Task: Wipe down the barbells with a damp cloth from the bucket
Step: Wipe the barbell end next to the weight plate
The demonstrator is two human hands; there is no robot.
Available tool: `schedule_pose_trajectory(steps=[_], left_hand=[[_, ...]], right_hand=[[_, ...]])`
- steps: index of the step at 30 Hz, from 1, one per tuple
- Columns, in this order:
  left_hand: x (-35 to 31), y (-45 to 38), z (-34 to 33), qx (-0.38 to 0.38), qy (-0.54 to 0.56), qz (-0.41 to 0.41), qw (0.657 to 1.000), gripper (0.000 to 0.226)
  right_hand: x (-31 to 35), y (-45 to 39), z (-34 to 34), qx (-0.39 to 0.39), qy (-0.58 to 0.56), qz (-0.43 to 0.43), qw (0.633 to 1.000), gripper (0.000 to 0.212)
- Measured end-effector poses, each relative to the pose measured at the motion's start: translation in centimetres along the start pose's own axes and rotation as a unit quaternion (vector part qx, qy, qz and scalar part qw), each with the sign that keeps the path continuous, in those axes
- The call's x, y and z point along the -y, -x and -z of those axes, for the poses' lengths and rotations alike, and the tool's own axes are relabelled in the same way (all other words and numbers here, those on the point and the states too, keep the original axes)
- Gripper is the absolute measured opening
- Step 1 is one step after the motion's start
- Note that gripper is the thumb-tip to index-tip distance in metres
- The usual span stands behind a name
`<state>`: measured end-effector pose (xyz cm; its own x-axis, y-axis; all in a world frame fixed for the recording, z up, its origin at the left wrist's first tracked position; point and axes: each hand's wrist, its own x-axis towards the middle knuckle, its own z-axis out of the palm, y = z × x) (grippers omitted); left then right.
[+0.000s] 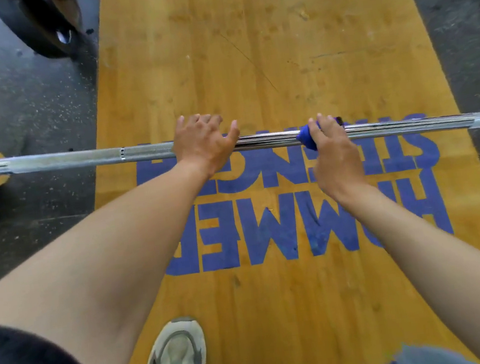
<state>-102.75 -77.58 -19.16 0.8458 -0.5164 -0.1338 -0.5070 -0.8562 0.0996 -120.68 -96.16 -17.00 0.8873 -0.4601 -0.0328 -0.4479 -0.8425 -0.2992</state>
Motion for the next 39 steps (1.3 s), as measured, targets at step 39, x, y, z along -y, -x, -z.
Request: schedule_pose_trajectory(steps=[39], left_hand=[[-3.8,29.0,-3.7,-0.027,0.052,0.044,0.997,0.068]], right_hand=[[-3.7,23.5,-2.6,-0.109,-0.099,0.041,0.988,0.062]])
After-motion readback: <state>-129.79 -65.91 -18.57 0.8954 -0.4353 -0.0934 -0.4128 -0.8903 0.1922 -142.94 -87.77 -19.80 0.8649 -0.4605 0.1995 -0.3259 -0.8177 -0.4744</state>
